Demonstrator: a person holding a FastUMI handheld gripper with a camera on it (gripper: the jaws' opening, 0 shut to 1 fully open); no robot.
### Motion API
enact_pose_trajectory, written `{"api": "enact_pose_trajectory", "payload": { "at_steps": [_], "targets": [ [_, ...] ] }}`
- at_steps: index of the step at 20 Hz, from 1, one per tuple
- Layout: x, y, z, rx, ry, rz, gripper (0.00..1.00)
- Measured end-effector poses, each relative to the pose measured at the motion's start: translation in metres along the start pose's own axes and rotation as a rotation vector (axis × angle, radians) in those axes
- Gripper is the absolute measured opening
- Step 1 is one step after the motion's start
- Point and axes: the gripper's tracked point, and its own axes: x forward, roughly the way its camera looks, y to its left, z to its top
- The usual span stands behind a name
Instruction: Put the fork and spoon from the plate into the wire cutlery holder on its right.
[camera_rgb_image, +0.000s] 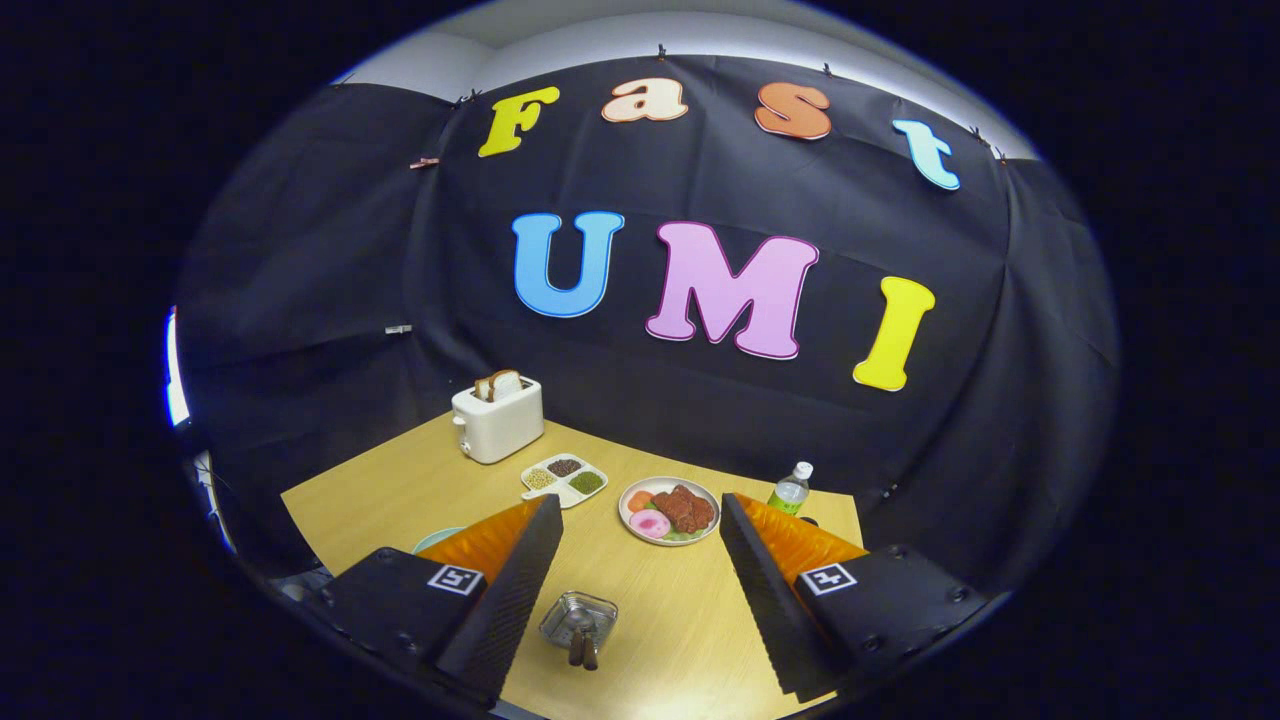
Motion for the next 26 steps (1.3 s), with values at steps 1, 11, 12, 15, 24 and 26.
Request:
{"api": "enact_pose_trajectory", "payload": {
  "at_steps": [1, 11, 12, 15, 24, 26],
  "targets": [
    [-0.001, -0.003, 0.000, 0.004, -0.010, 0.009, 0.98],
    [0.001, -0.022, -0.002, 0.012, -0.051, 0.044, 0.98],
    [0.001, -0.021, -0.002, 0.008, -0.053, 0.047, 0.98],
    [0.003, -0.019, -0.005, 0.002, -0.042, 0.055, 0.98],
    [0.006, -0.023, -0.006, -0.001, -0.044, 0.057, 0.98],
    [0.008, -0.024, -0.008, 0.010, -0.043, 0.057, 0.98]
  ]
}}
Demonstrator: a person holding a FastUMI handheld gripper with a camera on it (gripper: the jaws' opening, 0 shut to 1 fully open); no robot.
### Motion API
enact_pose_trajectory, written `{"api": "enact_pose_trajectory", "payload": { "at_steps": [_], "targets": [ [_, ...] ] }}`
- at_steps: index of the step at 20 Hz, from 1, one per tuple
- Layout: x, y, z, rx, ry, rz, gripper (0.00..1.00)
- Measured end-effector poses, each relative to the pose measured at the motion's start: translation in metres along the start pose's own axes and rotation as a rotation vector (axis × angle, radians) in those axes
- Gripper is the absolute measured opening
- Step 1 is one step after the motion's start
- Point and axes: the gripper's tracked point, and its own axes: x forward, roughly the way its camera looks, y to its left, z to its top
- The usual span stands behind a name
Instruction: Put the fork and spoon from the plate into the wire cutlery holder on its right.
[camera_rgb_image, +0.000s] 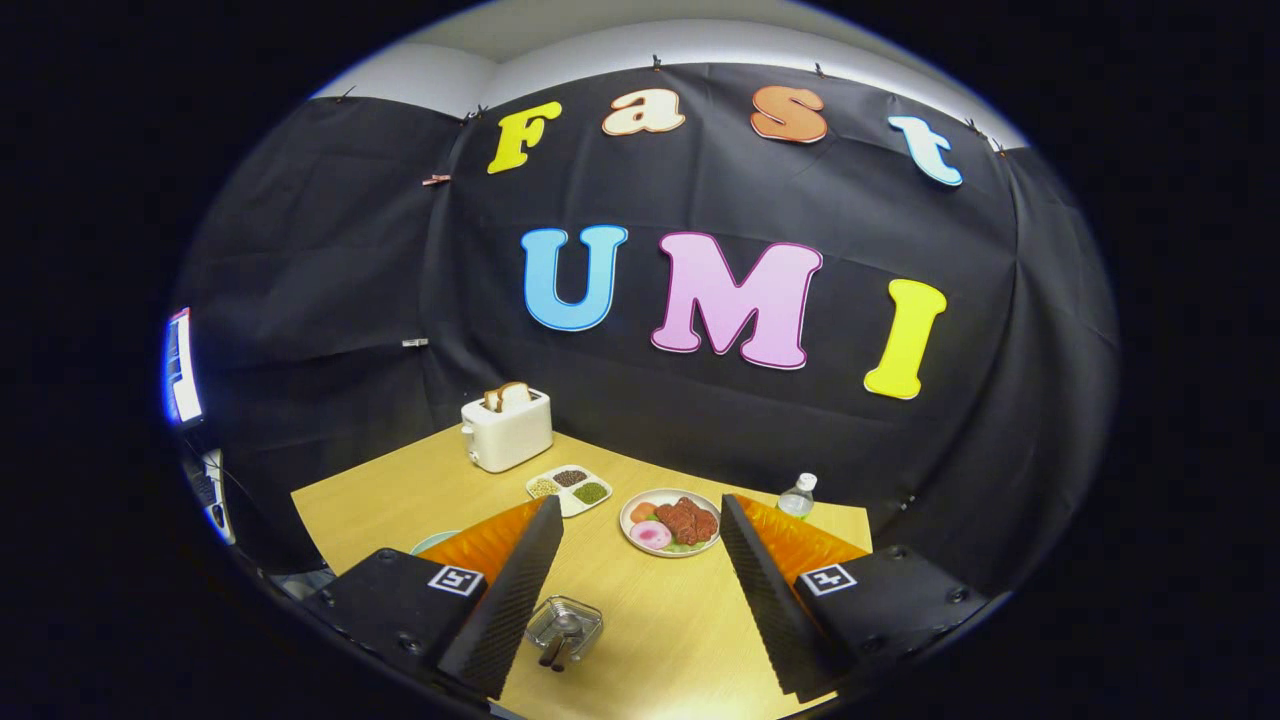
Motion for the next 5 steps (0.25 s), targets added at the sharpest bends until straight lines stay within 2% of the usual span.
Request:
{"api": "enact_pose_trajectory", "payload": {
  "at_steps": [5],
  "targets": [
    [0.0101, -0.0031, -0.0089, 0.017, 0.022, 0.011, 0.98]
  ]
}}
